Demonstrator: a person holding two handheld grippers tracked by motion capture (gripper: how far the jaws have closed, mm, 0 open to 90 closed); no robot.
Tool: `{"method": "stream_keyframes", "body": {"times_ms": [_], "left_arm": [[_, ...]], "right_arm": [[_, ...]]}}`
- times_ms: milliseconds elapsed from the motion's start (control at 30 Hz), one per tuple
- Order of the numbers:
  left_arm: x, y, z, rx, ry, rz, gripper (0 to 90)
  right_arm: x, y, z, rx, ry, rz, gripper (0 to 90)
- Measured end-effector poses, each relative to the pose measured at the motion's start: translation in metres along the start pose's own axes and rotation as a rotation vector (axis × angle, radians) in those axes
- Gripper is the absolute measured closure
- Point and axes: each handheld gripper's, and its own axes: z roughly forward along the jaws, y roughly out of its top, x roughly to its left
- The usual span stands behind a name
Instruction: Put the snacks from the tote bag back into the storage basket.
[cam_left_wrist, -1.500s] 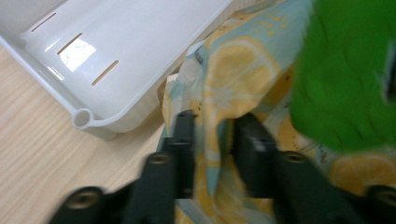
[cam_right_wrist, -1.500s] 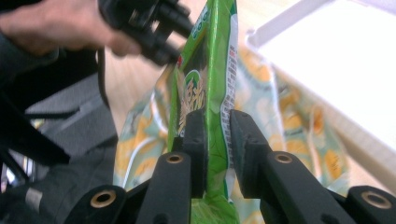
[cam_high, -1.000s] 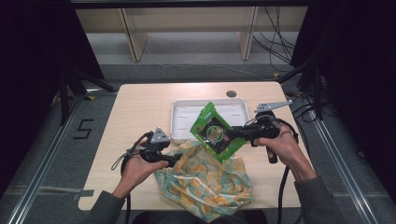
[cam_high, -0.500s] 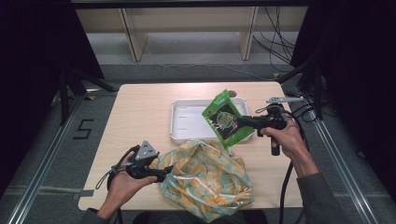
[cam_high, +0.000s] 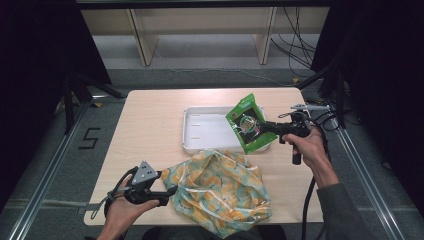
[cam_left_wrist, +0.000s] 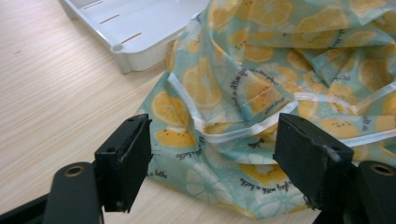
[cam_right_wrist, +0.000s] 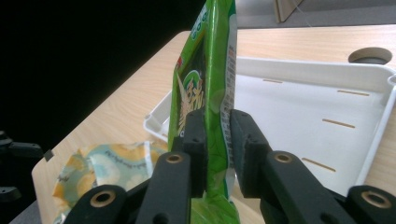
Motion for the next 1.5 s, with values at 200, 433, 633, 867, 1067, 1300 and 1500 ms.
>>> {"method": "stream_keyframes", "body": {"times_ms": [200, 433, 633, 867, 1067, 1300, 1500], "left_arm": [[-0.002, -0.006, 0.001, 0.016, 0.008, 0.003, 25.7], [-0.002, -0.014, 0.002, 0.028, 0.012, 0.002, 24.8], [-0.003, -0.018, 0.002, 0.043, 0.010, 0.013, 24.7], [-0.003, -0.020, 0.002, 0.047, 0.008, 0.010, 24.6], [-0.003, -0.021, 0.003, 0.043, 0.001, 0.014, 24.6], [-0.004, -0.021, 0.003, 0.044, -0.004, 0.010, 24.6], [-0.005, -0.021, 0.004, 0.046, -0.003, 0.007, 24.6]], "right_arm": [[-0.007, 0.000, 0.006, -0.001, -0.024, 0.022, 77.9], [-0.014, 0.003, 0.016, -0.001, -0.045, 0.036, 77.9], [-0.022, 0.006, 0.030, -0.008, -0.075, 0.001, 77.9], [-0.022, 0.012, 0.049, -0.001, -0.083, 0.065, 77.9], [-0.027, 0.019, 0.068, -0.010, -0.114, 0.092, 77.9], [-0.029, 0.027, 0.088, 0.010, -0.162, 0.143, 77.9], [-0.037, 0.034, 0.101, 0.002, -0.196, 0.102, 77.9]]}}
